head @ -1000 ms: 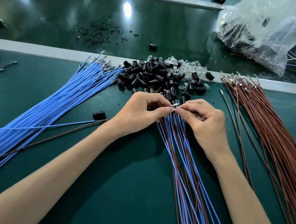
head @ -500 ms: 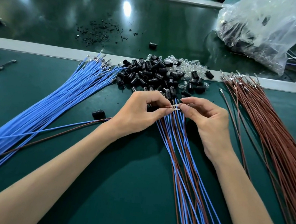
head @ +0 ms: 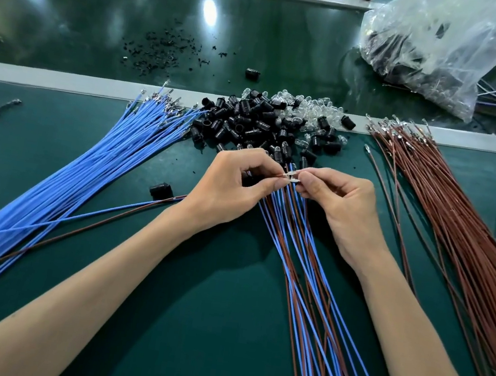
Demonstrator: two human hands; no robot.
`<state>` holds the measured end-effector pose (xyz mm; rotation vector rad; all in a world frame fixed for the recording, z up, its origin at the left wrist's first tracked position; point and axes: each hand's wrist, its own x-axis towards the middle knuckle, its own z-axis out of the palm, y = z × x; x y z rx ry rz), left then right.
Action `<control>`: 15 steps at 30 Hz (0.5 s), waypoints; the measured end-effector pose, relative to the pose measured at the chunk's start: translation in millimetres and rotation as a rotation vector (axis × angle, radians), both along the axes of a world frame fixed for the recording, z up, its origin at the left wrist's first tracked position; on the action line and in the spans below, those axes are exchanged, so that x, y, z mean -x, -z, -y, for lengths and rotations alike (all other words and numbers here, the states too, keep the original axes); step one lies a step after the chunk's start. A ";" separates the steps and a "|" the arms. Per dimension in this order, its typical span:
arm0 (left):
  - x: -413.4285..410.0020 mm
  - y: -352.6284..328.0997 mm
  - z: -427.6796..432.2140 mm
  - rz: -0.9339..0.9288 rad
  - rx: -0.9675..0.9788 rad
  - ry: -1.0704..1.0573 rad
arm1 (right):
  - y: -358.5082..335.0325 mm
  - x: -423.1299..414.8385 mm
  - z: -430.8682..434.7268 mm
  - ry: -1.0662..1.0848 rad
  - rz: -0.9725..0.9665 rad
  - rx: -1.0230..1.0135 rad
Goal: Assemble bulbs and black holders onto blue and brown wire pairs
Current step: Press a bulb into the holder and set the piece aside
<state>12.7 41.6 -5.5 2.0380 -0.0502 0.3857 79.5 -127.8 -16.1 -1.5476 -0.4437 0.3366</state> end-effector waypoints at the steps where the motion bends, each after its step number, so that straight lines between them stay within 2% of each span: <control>1: 0.0 -0.2 0.1 0.011 -0.009 -0.008 | 0.1 -0.1 0.3 -0.011 -0.005 0.004; 9: -0.1 0.9 1.3 0.080 -0.097 -0.028 | 4.9 1.2 -1.3 0.014 0.112 0.068; 15: -0.2 2.4 1.6 0.085 -0.122 -0.034 | 2.3 1.2 0.0 -0.027 0.084 0.046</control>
